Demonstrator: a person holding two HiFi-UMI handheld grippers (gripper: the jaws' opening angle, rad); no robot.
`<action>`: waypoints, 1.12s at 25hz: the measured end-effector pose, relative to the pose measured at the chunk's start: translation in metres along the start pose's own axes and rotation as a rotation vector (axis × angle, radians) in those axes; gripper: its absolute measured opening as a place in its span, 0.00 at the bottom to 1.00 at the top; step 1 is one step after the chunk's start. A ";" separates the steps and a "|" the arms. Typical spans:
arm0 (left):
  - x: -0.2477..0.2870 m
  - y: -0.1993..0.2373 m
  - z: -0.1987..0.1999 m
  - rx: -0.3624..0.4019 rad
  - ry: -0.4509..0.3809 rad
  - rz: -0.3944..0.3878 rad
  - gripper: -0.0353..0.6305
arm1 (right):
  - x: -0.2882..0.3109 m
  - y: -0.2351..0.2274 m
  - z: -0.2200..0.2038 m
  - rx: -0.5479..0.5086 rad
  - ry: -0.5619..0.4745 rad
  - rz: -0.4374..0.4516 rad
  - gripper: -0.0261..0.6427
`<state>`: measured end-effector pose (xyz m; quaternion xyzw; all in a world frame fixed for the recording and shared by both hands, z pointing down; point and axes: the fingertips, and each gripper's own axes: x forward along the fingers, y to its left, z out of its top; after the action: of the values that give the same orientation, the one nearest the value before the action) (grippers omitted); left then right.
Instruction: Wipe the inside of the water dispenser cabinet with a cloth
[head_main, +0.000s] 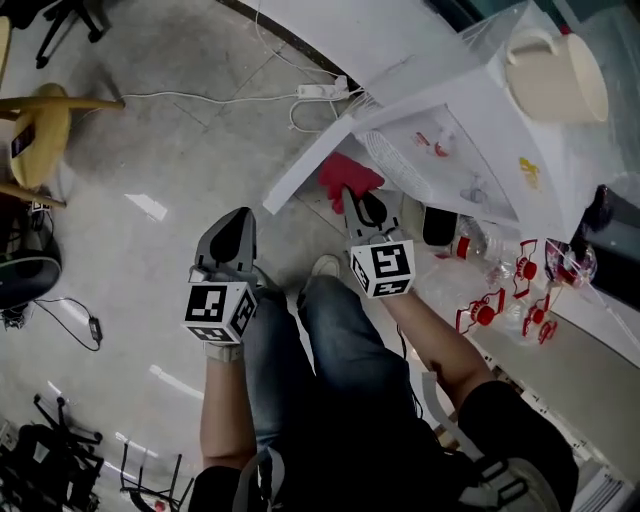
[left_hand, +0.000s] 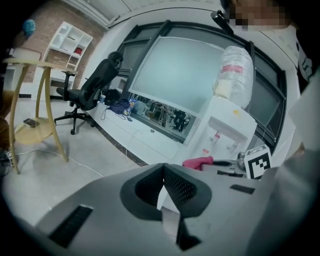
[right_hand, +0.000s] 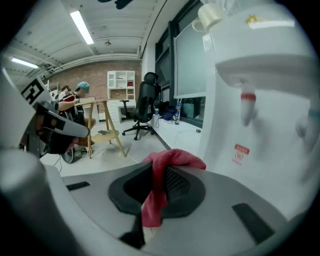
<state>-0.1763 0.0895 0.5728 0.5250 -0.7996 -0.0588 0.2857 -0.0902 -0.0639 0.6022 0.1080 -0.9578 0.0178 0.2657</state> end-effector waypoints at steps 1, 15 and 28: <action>-0.008 -0.005 0.011 0.005 0.000 -0.001 0.06 | -0.008 0.006 0.016 -0.016 -0.009 0.013 0.11; -0.110 -0.088 0.177 0.122 -0.037 -0.034 0.06 | -0.138 0.062 0.240 -0.200 -0.157 0.126 0.11; -0.187 -0.169 0.311 0.246 -0.084 -0.109 0.06 | -0.246 0.059 0.372 -0.182 -0.208 0.162 0.11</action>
<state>-0.1475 0.1136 0.1746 0.5957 -0.7824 0.0024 0.1816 -0.0851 0.0079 0.1579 0.0069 -0.9834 -0.0591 0.1712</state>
